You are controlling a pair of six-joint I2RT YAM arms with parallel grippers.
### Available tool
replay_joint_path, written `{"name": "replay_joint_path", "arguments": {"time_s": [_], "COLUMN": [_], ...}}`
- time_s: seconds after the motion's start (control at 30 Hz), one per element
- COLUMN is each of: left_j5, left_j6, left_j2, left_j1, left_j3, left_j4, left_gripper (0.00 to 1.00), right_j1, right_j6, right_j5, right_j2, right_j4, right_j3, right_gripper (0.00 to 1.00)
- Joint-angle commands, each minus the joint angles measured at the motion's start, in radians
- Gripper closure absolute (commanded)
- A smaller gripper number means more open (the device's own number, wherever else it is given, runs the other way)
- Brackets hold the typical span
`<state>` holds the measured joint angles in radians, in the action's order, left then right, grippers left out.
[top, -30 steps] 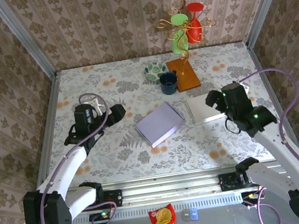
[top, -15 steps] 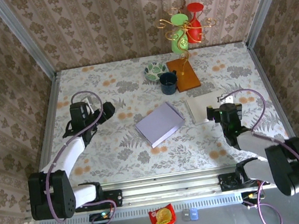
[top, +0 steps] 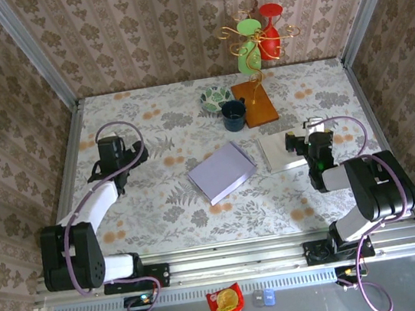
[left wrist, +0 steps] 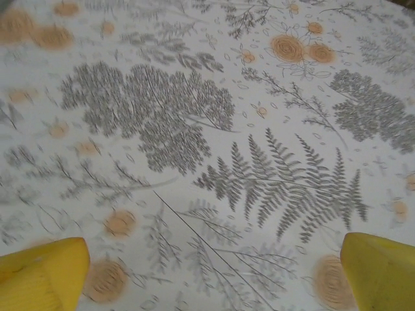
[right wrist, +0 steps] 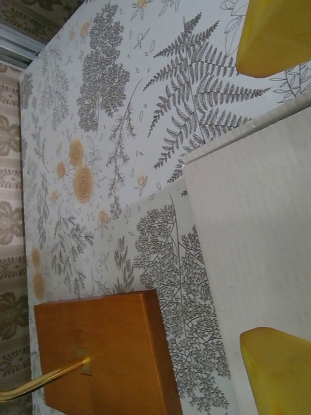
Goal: Fold the paper box
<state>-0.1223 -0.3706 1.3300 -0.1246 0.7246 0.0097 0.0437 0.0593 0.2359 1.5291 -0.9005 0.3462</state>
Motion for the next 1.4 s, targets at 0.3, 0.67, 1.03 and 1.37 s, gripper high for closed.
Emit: {"name": "replay_joint_path", "arguments": {"time_s": [0.3,0.67,1.03,1.37], "left_j5": [0.052,-0.022,-0.054,-0.055], "left_j6": [0.410,0.440,0.409,0.412], "left_j2": [0.197,0.250,0.229,0.229], "left_j1": [0.065,0.074,0.085,0.082], "left_j3": [-0.066,-0.445,-0.356,-0.352], "left_j4": [0.353,1.153,0.958,0.954], "left_gripper": [0.00,0.00,0.00,0.00], "right_j1": [0.005,0.005,0.006,0.018], "right_j6": [0.019,0.019,0.019,0.005], "right_j5": [0.050,0.049,0.049,0.059], "right_j2": [-0.001,0.000,0.000,0.002], "right_j4": [0.000,-0.001,-0.002,-0.008], "right_j3": [0.034,0.035,0.036,0.033], "right_gripper": [0.00,0.00,0.00,0.00]}}
